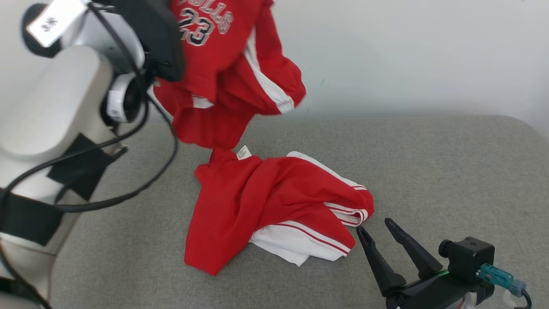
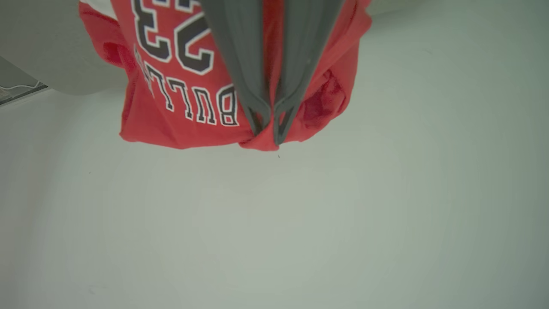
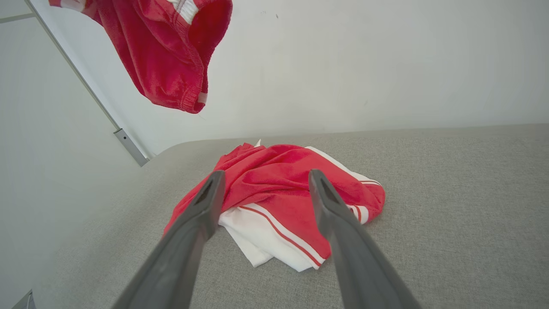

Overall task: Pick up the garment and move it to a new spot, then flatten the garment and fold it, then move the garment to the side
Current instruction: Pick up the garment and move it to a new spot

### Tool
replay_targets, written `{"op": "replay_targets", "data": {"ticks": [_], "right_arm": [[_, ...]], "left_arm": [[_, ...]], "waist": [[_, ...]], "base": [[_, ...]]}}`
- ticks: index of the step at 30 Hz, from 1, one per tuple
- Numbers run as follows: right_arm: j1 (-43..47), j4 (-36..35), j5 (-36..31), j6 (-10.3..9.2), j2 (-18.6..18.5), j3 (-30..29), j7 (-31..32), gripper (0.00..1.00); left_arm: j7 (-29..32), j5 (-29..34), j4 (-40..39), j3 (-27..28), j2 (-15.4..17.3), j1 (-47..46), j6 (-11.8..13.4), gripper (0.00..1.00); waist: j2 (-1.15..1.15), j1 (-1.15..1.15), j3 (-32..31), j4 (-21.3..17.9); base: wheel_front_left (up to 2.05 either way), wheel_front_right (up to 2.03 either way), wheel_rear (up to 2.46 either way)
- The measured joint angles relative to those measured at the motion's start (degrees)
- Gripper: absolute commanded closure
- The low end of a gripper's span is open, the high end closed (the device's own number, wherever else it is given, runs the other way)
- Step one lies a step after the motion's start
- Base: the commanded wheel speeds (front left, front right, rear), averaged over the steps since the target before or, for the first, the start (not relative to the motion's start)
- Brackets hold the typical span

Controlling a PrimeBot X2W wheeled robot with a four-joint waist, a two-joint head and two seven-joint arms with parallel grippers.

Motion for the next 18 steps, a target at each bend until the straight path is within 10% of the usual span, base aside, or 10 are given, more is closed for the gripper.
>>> {"op": "replay_targets", "data": {"ticks": [18], "right_arm": [[-0.7,-3.6,-2.9,0.0,0.0,-1.4,3.1,0.0]], "left_arm": [[-5.5,-4.1,2.7,8.4,17.9,10.5,3.2,1.0]], "waist": [[0.01,0.0,5.9,0.3]], "base": [[0.0,0.0,0.0]]}}
